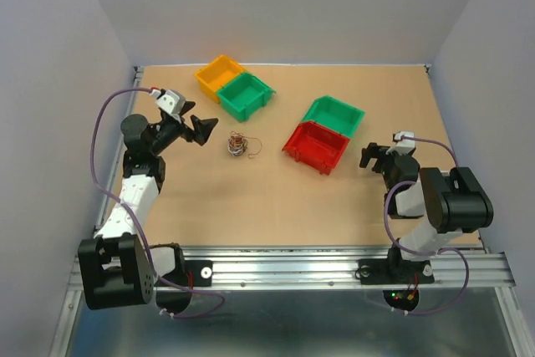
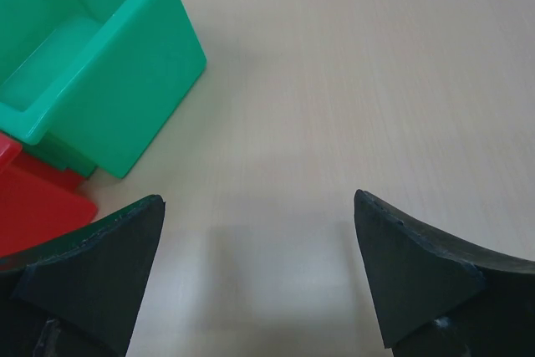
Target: Untangle the cables
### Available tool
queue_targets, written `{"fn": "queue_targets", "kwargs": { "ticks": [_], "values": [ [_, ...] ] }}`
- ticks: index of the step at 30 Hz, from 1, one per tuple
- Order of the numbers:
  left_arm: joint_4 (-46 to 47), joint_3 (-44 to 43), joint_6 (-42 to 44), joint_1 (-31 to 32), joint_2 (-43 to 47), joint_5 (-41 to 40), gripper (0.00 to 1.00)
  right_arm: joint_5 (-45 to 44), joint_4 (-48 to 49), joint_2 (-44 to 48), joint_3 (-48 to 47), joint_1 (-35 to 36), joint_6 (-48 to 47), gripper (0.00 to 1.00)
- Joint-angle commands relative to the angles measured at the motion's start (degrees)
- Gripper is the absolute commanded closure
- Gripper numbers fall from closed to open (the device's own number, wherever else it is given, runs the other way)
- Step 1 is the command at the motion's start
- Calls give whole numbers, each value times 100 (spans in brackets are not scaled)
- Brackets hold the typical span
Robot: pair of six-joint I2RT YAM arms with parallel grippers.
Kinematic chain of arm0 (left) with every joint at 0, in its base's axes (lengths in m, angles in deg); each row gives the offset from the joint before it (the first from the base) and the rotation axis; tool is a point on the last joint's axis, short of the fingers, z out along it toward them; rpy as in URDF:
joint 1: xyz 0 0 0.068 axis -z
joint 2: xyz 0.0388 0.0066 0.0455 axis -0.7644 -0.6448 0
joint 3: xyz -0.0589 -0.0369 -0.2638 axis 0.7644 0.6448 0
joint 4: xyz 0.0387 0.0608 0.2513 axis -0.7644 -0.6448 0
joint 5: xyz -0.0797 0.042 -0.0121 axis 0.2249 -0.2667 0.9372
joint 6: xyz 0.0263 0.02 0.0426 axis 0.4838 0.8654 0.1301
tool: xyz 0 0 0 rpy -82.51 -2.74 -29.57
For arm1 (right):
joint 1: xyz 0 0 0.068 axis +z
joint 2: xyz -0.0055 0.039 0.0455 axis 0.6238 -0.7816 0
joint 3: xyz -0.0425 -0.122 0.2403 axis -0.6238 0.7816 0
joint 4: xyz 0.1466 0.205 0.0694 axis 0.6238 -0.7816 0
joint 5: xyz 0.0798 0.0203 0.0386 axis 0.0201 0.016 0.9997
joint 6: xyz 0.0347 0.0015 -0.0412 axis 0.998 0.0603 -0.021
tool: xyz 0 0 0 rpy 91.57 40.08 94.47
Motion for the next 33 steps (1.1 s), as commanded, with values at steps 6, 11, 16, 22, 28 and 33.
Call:
{"fn": "queue_targets", "kwargs": {
  "ticks": [6,11,16,22,28,33],
  "values": [
    [-1244,-795,1186,1081,-638,-795,3,-87,-1763,886,-1054,310,-396,0],
    [-2367,-1700,1415,1416,-1736,-1624,1,445,-3160,1994,-1704,346,1140,0],
    [-2897,-2194,1512,1591,-2554,-2159,1,961,-3340,2575,-1338,346,1731,0],
    [-3512,-2580,1627,1899,-3099,-2714,4,871,-4279,3111,-1258,346,2416,0],
    [-3935,-2792,1609,2084,-3337,-2794,17,906,-4561,3113,-1187,451,2583,0],
    [-4058,-2853,1662,2189,-3425,-2881,36,125,-5281,2102,-1864,943,2610,0]
  ]
}}
